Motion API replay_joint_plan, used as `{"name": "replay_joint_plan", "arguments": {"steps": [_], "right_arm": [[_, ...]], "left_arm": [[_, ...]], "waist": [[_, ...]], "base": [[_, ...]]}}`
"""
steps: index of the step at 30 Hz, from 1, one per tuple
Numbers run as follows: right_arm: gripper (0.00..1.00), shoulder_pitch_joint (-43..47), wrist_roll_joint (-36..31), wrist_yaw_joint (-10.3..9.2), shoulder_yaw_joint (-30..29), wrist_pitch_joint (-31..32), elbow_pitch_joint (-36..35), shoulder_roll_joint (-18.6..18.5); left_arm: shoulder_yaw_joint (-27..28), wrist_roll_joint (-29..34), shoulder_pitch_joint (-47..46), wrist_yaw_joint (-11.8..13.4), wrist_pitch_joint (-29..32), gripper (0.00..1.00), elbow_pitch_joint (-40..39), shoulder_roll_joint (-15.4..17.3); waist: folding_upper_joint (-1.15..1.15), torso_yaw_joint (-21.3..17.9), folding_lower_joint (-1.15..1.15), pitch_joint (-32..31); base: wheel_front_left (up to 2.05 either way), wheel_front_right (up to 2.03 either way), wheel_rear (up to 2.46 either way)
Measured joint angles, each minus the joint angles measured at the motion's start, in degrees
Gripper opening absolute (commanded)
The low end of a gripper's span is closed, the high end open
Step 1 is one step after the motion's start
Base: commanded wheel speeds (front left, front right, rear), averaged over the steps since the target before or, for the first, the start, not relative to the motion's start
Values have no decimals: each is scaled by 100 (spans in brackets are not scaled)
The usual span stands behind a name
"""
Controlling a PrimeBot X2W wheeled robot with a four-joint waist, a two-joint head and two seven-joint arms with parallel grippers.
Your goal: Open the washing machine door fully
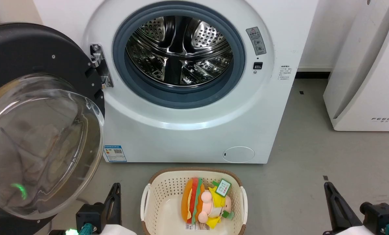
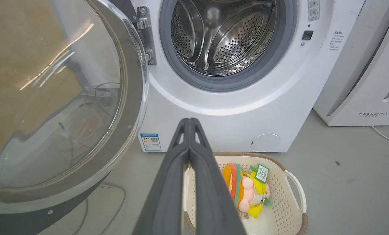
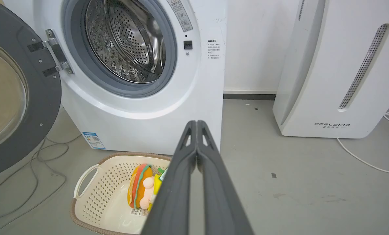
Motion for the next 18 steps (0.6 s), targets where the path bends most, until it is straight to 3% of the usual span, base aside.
{"name": "replay_joint_plan", "arguments": {"steps": [18], "right_arm": [[0,-180,-140,0,63,1,86,0]], "left_arm": [[203,201,-39,-210,74,0,-30,-142]], "waist": [[0,-26,0,41]], "base": [[0,0,0]]}}
